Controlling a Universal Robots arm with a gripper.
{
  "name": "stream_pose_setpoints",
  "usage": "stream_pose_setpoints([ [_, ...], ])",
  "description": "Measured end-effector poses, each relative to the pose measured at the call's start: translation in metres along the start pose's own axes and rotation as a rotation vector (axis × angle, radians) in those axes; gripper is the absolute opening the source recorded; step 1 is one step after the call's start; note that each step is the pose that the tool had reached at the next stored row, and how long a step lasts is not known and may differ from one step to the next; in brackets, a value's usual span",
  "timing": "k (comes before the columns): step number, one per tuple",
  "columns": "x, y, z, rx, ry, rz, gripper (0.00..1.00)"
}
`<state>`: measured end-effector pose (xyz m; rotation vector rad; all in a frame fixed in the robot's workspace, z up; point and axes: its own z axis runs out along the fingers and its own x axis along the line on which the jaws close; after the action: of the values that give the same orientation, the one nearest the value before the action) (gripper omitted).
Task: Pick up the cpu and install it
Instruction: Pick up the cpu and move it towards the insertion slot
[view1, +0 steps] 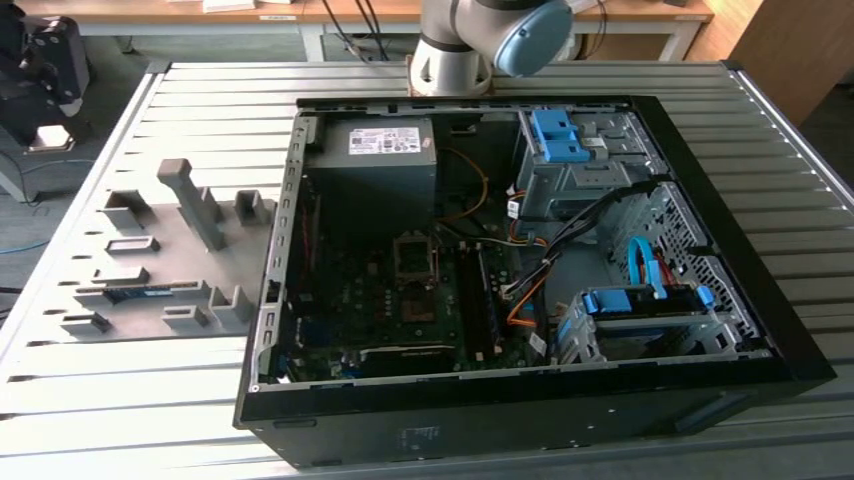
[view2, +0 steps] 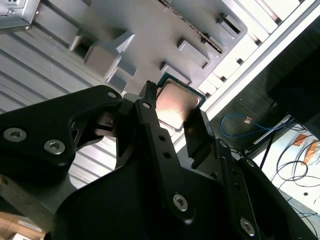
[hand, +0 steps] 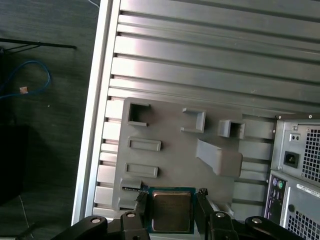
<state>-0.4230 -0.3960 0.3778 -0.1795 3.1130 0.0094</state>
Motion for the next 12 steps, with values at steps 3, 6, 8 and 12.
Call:
stream_pose_setpoints([
  [3,-0.0049,-0.0006,0.0001,0.0001,0.0001,0.0,0.47],
  [6,-0.0099,-0.0011,0.0002,0.0001,0.0001,0.0,0.47],
  [8,-0.0134,-0.0016,0.0002,0.0001,0.0002,0.0,0.47],
  [12,-0.0217,-0.0025,0.0005,0.0,0.0,0.0,0.47],
])
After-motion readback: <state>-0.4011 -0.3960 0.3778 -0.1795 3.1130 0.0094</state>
